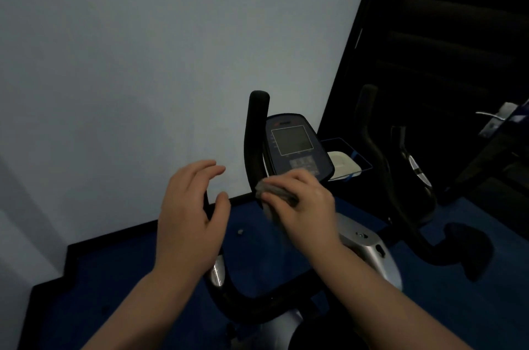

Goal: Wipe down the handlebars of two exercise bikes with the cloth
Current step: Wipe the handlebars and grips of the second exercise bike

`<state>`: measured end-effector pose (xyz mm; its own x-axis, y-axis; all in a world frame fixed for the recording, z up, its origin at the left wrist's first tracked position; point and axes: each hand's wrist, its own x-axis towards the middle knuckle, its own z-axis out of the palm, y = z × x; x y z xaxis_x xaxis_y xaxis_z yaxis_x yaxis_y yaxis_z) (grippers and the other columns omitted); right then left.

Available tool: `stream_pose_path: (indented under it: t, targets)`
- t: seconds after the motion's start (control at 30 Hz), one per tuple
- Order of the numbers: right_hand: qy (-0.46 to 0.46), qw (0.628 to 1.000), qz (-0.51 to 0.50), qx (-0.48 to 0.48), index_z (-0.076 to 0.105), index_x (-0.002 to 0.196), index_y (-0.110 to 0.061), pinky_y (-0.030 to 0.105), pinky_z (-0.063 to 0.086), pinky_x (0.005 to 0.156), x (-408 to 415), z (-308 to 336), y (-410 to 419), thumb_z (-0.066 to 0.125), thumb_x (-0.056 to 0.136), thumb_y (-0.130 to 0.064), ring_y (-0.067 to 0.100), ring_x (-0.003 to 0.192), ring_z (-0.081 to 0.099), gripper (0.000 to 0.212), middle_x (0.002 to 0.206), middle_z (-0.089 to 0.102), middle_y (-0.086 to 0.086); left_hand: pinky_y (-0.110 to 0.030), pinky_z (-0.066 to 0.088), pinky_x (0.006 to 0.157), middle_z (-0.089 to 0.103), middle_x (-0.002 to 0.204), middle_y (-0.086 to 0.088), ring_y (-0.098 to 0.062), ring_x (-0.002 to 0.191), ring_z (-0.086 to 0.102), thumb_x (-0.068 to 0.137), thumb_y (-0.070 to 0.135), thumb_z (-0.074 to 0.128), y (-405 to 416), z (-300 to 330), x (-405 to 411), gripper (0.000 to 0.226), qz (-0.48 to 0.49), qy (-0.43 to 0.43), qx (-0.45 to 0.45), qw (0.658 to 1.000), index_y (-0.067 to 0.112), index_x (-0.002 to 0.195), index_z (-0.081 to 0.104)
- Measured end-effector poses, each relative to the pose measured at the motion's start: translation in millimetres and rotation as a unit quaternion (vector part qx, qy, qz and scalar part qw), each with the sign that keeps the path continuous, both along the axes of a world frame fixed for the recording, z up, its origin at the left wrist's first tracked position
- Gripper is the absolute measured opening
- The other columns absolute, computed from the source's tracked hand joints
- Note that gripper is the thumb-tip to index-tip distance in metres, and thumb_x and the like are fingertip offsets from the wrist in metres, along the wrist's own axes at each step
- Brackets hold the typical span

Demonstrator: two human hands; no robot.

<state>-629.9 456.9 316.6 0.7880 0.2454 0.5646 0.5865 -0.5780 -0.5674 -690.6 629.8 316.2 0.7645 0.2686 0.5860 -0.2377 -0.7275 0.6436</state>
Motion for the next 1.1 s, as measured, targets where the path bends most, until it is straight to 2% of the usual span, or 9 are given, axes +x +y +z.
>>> stream_pose_path:
  t: [0.23, 0.33, 0.43, 0.53, 0.63, 0.77, 0.9, 1.0, 1.1]
  targets:
    - [0.015, 1.0, -0.002, 0.003, 0.074, 0.097, -0.032, 0.009, 0.048, 0.073, -13, -6, -26, 0.081, 0.073, -0.023, -0.003, 0.082, 0.059, 0.027, 0.09, 0.06, -0.016, 0.0, 0.02, 0.099, 0.049, 0.123, 0.01, 0.011, 0.116, 0.036, 0.083, 0.014, 0.05, -9, -3, 0, 0.037, 0.016, -0.01, -0.022, 1.0, 0.017, 0.12, 0.056]
    - [-0.001, 1.0, -0.002, 0.002, 0.074, 0.093, -0.03, 0.002, 0.04, 0.07, 10, 9, 13, 0.079, 0.075, -0.022, -0.002, 0.078, 0.055, 0.02, 0.089, 0.061, -0.011, -0.001, 0.02, 0.101, 0.049, 0.124, 0.009, 0.006, 0.118, 0.037, 0.083, 0.014, 0.051, -12, -3, -1, 0.039, 0.03, -0.006, -0.002, 1.0, 0.015, 0.121, 0.056]
    - [-0.002, 1.0, -0.004, 0.011, 0.074, 0.092, -0.028, -0.001, 0.035, 0.067, 26, 19, 30, 0.078, 0.075, -0.02, -0.002, 0.076, 0.052, 0.019, 0.088, 0.06, -0.009, -0.011, 0.024, 0.104, 0.052, 0.126, 0.001, -0.003, 0.12, 0.04, 0.082, 0.015, 0.051, -11, -4, -1, 0.041, 0.054, 0.012, 0.038, 0.998, 0.013, 0.123, 0.055]
    - [0.025, 0.999, 0.029, 0.002, 0.073, 0.097, -0.031, 0.009, 0.042, 0.069, 10, 3, -7, 0.079, 0.075, -0.025, -0.002, 0.076, 0.054, 0.023, 0.085, 0.058, -0.014, -0.024, 0.031, 0.108, 0.05, 0.128, 0.0, -0.011, 0.125, 0.042, 0.083, 0.016, 0.05, -13, -4, -1, 0.042, 0.064, 0.029, 0.049, 0.996, 0.012, 0.124, 0.055]
    - [0.01, 0.997, 0.077, -0.02, 0.074, 0.096, -0.032, 0.009, 0.046, 0.071, -4, -5, -35, 0.082, 0.072, -0.023, -0.003, 0.08, 0.058, 0.027, 0.086, 0.06, -0.016, -0.033, 0.033, 0.111, 0.047, 0.135, 0.003, -0.011, 0.133, 0.036, 0.084, 0.017, 0.051, -21, -1, -6, 0.04, 0.055, 0.027, 0.025, 0.998, 0.015, 0.124, 0.055]
    - [0.054, 0.995, 0.084, 0.021, 0.075, 0.092, -0.026, 0.02, 0.05, 0.076, 18, 9, -14, 0.08, 0.073, -0.024, 0.001, 0.082, 0.06, 0.02, 0.087, 0.065, -0.009, -0.021, 0.033, 0.101, 0.039, 0.144, 0.012, 0.0, 0.132, 0.033, 0.089, 0.012, 0.058, -35, 2, -18, 0.032, 0.038, 0.024, -0.061, 0.997, 0.024, 0.118, 0.058]
    - [0.082, 0.99, 0.117, 0.014, 0.076, 0.097, -0.023, 0.017, 0.049, 0.077, 15, 5, -33, 0.08, 0.074, -0.022, 0.002, 0.083, 0.061, 0.023, 0.087, 0.065, -0.008, -0.023, 0.026, 0.107, 0.038, 0.143, 0.013, -0.006, 0.138, 0.029, 0.087, 0.02, 0.054, -38, -2, -22, 0.028, 0.036, 0.032, -0.037, 0.998, 0.022, 0.114, 0.061]
    - [0.103, 0.987, 0.114, -0.037, 0.076, 0.093, -0.029, 0.018, 0.049, 0.072, -5, -8, -89, 0.082, 0.071, -0.02, 0.004, 0.082, 0.062, 0.025, 0.084, 0.063, -0.012, -0.002, 0.025, 0.098, 0.05, 0.132, 0.017, 0.002, 0.127, 0.041, 0.088, 0.017, 0.054, -43, -2, -29, 0.023, -0.018, 0.053, -0.048, 0.997, 0.026, 0.106, 0.064]
    - [0.171, 0.98, 0.097, 0.026, 0.074, 0.087, -0.037, 0.018, 0.051, 0.072, -26, -19, -117, 0.084, 0.069, -0.017, 0.002, 0.084, 0.064, 0.028, 0.086, 0.065, -0.016, 0.003, 0.029, 0.09, 0.061, 0.114, 0.024, 0.006, 0.113, 0.053, 0.091, 0.014, 0.057, -65, -2, -42, 0.02, -0.094, 0.088, -0.098, 0.987, 0.029, 0.099, 0.068]
